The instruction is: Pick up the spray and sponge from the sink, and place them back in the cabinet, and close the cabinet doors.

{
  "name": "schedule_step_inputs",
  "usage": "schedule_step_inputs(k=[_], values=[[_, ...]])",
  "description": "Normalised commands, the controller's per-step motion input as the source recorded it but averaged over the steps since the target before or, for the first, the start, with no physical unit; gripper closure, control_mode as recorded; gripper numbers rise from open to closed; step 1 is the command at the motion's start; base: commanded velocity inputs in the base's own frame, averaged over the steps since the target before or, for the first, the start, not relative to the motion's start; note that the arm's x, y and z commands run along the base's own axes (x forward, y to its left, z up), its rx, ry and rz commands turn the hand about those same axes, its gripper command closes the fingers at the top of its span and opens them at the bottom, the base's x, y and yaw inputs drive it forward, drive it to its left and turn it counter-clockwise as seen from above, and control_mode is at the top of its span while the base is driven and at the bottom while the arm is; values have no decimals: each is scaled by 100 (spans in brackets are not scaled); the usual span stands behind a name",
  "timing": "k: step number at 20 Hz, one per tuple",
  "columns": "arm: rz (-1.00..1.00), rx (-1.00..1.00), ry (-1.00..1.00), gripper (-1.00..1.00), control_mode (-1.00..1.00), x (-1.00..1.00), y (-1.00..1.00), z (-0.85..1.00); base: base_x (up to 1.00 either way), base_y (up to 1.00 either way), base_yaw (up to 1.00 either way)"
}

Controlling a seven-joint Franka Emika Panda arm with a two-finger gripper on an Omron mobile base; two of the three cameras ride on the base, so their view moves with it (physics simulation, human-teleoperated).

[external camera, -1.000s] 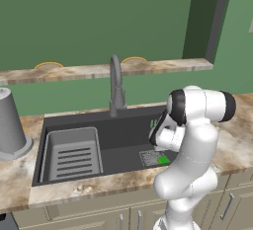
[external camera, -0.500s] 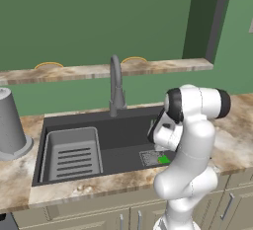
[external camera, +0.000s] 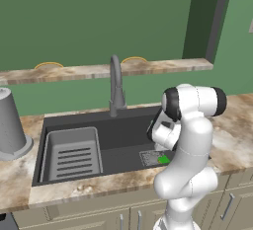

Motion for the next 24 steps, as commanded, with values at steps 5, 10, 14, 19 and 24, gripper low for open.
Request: schedule_step_inputs(k=[5,10,14,19,24], values=[[0,0,0,-100,-100,5,-10,-3,0,0,0],[0,0,0,-100,-100,5,-12,-6,0,0,0],[0,0,0,-100,-100,3,-11,-5,0,0,0],[0,0,0,-100,-100,4,-2,-3,0,0,0],[0,0,1,-100,-100,7,0,-7,0,0,0]])
